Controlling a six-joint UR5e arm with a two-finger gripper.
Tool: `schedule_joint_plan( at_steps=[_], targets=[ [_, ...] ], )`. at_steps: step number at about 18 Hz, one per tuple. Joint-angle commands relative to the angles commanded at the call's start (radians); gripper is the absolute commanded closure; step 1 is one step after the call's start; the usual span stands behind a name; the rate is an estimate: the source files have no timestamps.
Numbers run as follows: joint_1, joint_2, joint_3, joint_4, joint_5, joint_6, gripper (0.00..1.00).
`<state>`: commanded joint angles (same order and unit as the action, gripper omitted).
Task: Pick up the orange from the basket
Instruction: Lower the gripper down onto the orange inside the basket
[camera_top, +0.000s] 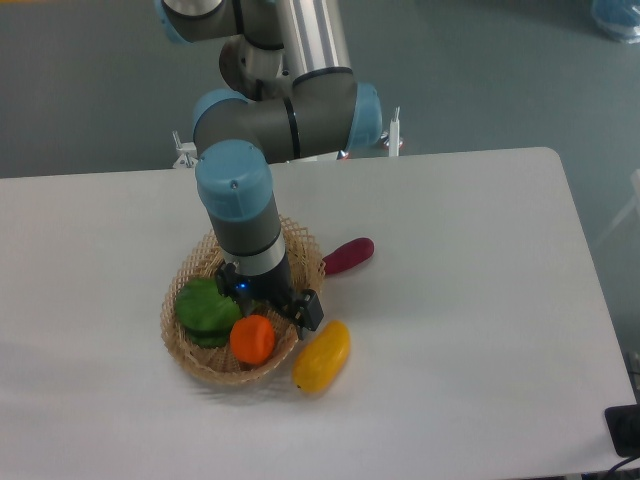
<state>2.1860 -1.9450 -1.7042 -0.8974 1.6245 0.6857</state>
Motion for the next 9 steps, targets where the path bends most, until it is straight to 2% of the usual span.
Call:
schedule_joint_plan(
  at_steps=[4,9],
  targets=[
    [-0.025,-0.005,-0.014,-0.003,-0.009,-0.002,0.0],
    [-0.04,-0.057,-0.014,0.002,-0.029,-0.005,0.0]
  ],
)
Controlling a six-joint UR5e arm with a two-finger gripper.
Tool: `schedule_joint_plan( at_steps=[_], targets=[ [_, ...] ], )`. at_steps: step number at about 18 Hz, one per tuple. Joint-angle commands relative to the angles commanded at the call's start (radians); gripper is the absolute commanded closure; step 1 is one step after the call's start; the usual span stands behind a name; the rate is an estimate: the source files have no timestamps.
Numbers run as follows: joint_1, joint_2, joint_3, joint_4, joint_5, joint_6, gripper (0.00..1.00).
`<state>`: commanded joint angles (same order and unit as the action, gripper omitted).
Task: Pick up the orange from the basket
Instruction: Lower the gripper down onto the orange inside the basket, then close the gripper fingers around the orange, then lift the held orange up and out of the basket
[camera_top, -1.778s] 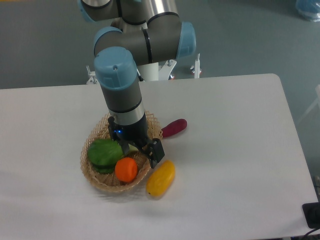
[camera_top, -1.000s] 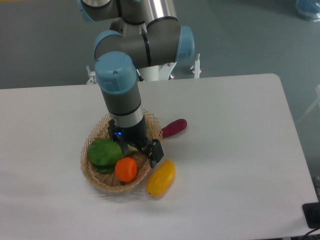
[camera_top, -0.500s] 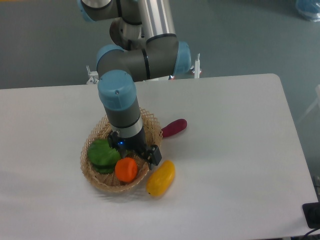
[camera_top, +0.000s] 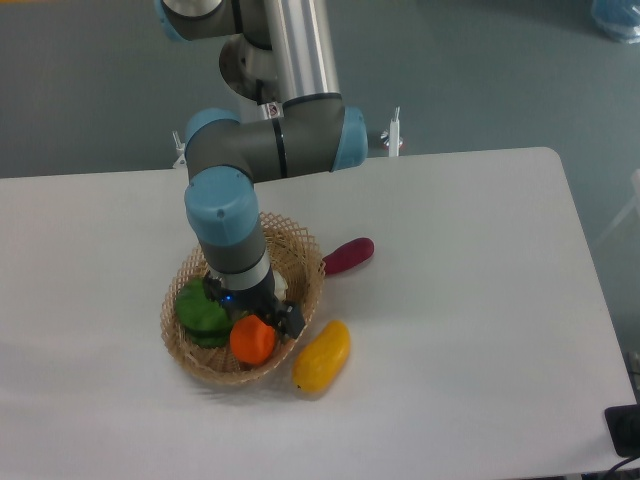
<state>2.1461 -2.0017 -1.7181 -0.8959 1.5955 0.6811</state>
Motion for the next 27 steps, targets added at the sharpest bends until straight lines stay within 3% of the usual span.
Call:
schedule_joint_plan(
  at_steps=[14,15,18,19,24,27],
  targets=[
    [-0.002,-0.028,-0.002,0.005,-0.011,-0.003,0.0],
    [-0.002,-0.028,-0.003,0.005,-0.011,-0.003,0.03],
    [-0.002,-0.026,-0.003,0.005,-0.011,-0.005,0.3],
    [-0.002,-0.025,-0.003,0.005,-0.012,-0.003,0.35],
    [-0.002,-0.017,-0.003,0.005,-0.014,-0.002,0.48],
    [0.0,-0.009,0.0,0.005,-0.017,0.003,0.49]
  ],
)
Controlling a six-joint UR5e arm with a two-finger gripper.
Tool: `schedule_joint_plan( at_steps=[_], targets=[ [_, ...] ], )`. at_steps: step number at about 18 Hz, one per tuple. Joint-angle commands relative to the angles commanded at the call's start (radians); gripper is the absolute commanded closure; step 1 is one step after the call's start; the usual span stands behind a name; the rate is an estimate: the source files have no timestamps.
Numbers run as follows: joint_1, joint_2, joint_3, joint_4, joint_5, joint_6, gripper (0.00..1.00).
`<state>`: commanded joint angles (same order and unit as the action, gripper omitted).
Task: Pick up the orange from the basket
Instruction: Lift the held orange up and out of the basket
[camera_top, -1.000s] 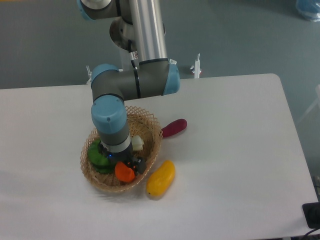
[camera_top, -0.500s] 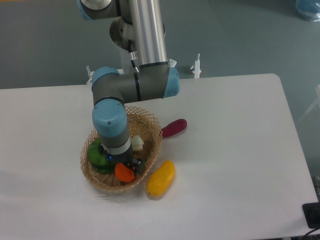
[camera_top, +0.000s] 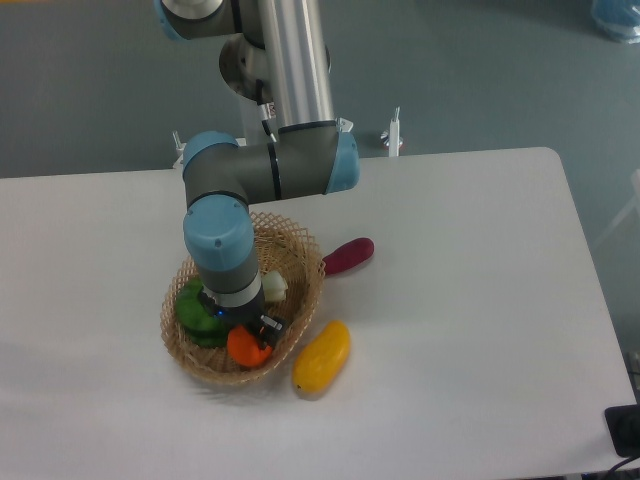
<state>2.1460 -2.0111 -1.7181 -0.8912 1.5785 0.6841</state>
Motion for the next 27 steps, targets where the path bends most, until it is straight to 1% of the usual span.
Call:
schedule_joint_plan(
  at_steps=[1,3,4,6,9,11,12,13,14,15,17,19,21,23,27],
  targets=[
    [0.003,0.006,0.0,0.0,0.0,0.003,0.49],
    [0.015,0.037,0.009,-0.011,-0.009,0.008,0.51],
    [0.034,0.066,0.012,-0.015,-0.009,0.009,0.52],
    [0.051,0.092,0.043,-0.018,-0.031,0.009,0.52],
    [0.078,0.115,0.086,-0.064,-0.038,0.011,0.52],
    [0.098,0.123,0.129,-0.113,-0.046,0.021,0.52],
    [0.115,0.133,0.15,-0.151,-0.058,0.04,0.52],
    [0.127,0.147,0.178,-0.191,-0.08,0.076,0.52],
    [0.155,0.158,0.214,-0.262,-0.103,0.14,0.52],
    [0.17,0.158,0.238,-0.3,-0.107,0.173,0.52],
    [0.196,0.16,0.273,-0.345,-0.113,0.218,0.52],
    [0.231,0.173,0.284,-0.353,-0.117,0.293,0.52],
    [0.273,0.178,0.29,-0.354,-0.143,0.362,0.52],
    [0.313,0.18,0.295,-0.373,-0.153,0.437,0.52],
    [0.385,0.176,0.311,-0.383,-0.153,0.506,0.52]
  ],
)
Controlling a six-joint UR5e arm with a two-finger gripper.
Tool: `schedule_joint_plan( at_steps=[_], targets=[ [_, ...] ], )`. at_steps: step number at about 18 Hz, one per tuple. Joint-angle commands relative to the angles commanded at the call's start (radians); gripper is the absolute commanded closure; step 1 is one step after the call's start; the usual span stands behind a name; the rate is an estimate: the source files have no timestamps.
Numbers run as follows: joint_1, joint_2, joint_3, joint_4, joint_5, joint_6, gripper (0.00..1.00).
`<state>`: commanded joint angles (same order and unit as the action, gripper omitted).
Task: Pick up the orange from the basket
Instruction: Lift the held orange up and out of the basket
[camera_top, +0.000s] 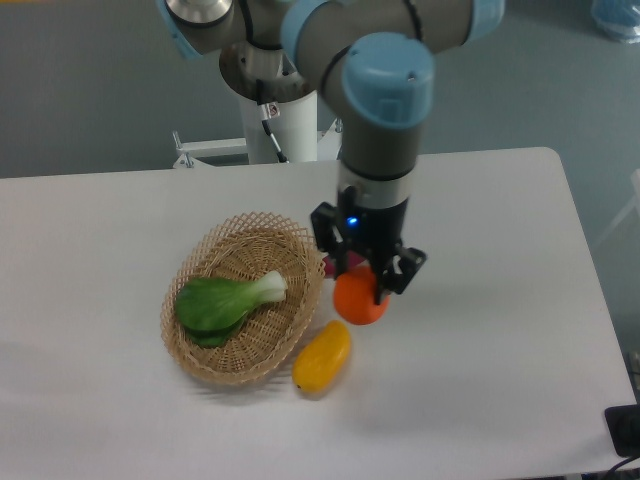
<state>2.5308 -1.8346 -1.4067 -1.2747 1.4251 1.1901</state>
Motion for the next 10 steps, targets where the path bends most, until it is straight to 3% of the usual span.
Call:
schedule_joint_plan(
  at_steps=[5,10],
  targets=[
    [0.052,-0.014,-0.001,0.002,0.006,0.107,0.52],
    [0.054,-0.017,-0.008,0.008,0.009,0.117,0.52]
  ],
)
